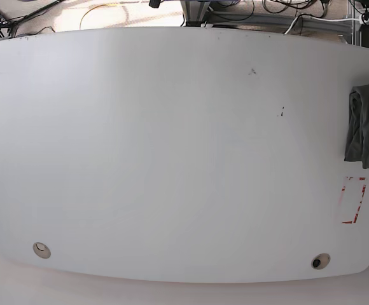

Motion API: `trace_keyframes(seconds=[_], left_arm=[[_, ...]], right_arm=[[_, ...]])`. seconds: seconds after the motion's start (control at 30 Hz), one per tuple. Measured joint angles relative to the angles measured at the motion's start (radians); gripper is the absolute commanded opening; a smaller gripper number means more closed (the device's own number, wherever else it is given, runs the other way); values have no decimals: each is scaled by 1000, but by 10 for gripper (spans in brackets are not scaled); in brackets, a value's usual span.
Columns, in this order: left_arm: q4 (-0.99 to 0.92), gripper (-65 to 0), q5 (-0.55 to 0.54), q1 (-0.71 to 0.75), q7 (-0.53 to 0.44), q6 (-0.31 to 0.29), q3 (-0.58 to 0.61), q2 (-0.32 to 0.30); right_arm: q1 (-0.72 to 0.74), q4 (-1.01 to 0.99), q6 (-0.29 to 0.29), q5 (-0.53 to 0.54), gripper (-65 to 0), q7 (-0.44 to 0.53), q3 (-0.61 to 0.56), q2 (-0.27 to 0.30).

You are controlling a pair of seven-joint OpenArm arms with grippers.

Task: Fold the T-shirt properly

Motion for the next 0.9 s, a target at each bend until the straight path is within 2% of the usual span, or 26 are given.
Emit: trace_keyframes(seconds=[0.2,0.37,0.5,0.77,0.9], left_arm=[[-195,-186,0,-150,0,-2,0,-2],[-342,-186,0,-262,-2,-84,-2,-22],[-454,-186,-1,-344,16,-87,-6,-34],[-505,-190,0,-433,126,-89,-6,-26],[-504,-190,0,-446,138,-89,-6,-14]], right_arm=[[111,-178,-41,-7,-484,0,1,31],[176,-249,-55,-47,-484,-6,8,40],[223,-275,-110,-78,-484,-64,5,34],[248,-276,-144,-81,-484,-103,6,29],[249,-277,-142,-81,-484,-109,6,24]])
